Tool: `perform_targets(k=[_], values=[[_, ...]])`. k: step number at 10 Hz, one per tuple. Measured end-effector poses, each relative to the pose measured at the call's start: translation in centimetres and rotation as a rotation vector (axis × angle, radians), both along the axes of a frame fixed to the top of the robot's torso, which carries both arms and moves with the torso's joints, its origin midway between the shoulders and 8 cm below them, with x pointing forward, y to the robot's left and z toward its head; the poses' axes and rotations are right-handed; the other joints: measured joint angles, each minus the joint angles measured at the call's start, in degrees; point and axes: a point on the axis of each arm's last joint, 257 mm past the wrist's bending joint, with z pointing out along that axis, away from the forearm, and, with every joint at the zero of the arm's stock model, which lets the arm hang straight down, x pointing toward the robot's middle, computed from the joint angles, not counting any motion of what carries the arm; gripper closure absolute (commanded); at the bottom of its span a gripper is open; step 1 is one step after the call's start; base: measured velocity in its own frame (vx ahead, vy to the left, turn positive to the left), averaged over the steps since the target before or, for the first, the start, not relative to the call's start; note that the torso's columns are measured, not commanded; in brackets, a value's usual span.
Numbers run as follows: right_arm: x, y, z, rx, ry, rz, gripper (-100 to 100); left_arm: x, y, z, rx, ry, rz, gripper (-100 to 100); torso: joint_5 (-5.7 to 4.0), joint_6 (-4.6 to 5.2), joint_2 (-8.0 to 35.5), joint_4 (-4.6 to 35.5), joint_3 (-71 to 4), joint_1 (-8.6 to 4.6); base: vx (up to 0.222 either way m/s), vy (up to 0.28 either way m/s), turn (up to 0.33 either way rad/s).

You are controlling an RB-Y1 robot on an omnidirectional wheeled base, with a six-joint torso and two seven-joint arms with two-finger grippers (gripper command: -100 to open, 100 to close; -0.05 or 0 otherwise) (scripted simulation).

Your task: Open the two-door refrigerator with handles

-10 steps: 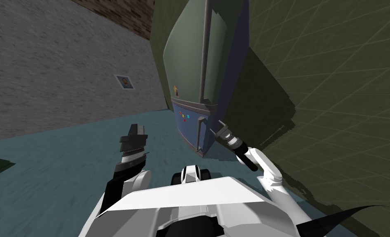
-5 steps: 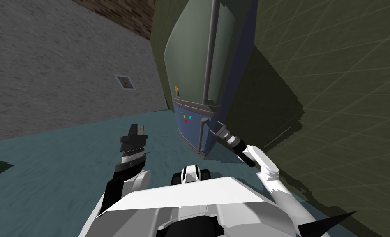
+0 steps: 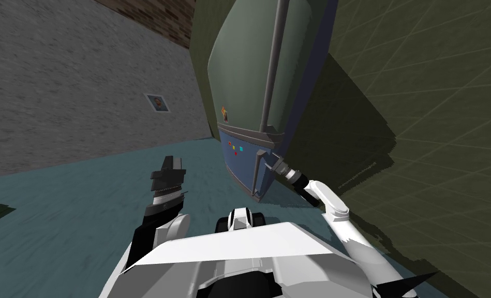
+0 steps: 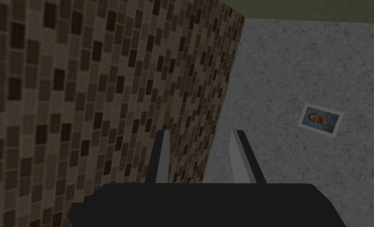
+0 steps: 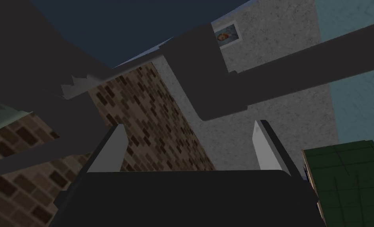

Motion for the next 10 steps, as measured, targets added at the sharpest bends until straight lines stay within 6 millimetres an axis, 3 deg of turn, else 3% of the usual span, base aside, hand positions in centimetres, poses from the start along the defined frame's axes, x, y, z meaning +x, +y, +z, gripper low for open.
perform_targets(k=[7,9,10], values=[[1.8,-1.7,-2.3,-0.277,-0.068,-0.055,-100,0.0,0.0,0.0,0.0,0.0,0.0,0,0.0,0.0,0.0,0.0,0.0,0.01,0.056,0.04,0.001],[1.9,-2.0,-1.9,-0.287,-0.071,-0.057,-100,0.0,0.0,0.0,0.0,0.0,0.0,0,0.03,-0.02,-0.1,0.0,-0.1,0.17,0.059,0.066,0.015],[1.9,-2.0,-1.8,-0.285,-0.07,-0.058,100,0.0,0.0,0.0,0.0,0.0,0.0,0,0.02,0.0,-0.1,0.0,0.0,0.03,0.009,0.007,-0.005]])
